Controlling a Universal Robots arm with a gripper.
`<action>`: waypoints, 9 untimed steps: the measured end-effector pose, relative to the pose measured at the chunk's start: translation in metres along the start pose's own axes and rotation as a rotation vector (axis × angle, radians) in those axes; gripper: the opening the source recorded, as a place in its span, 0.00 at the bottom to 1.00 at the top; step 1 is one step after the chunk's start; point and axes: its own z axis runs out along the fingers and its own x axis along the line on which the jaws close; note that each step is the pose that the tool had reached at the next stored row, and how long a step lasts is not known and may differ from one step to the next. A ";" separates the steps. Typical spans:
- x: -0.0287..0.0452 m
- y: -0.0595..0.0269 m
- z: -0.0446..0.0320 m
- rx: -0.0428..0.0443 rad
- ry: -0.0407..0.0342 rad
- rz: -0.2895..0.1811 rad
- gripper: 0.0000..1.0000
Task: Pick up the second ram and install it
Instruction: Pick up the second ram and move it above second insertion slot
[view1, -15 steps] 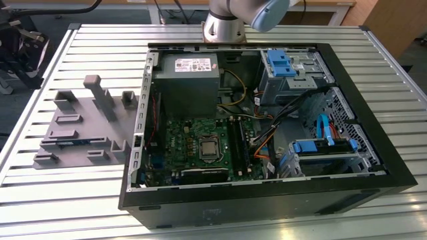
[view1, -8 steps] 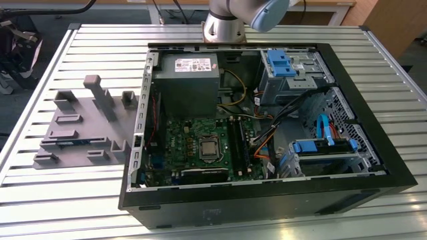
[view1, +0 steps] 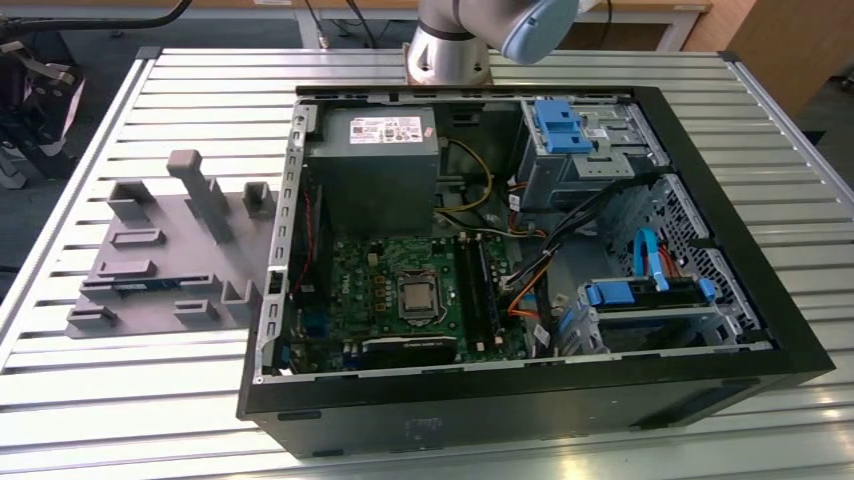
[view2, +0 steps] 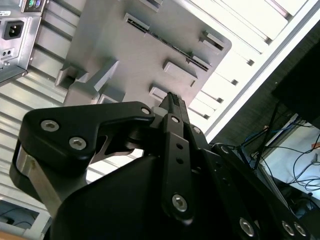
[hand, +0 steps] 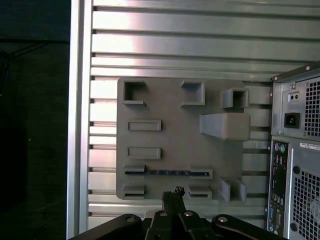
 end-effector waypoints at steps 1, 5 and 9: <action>0.0000 0.0000 0.0000 0.0001 0.0000 0.000 0.11; 0.0004 0.0000 0.0000 -0.0002 0.0000 -0.012 0.11; 0.0004 0.0001 0.0003 -0.0015 -0.0007 -0.067 0.11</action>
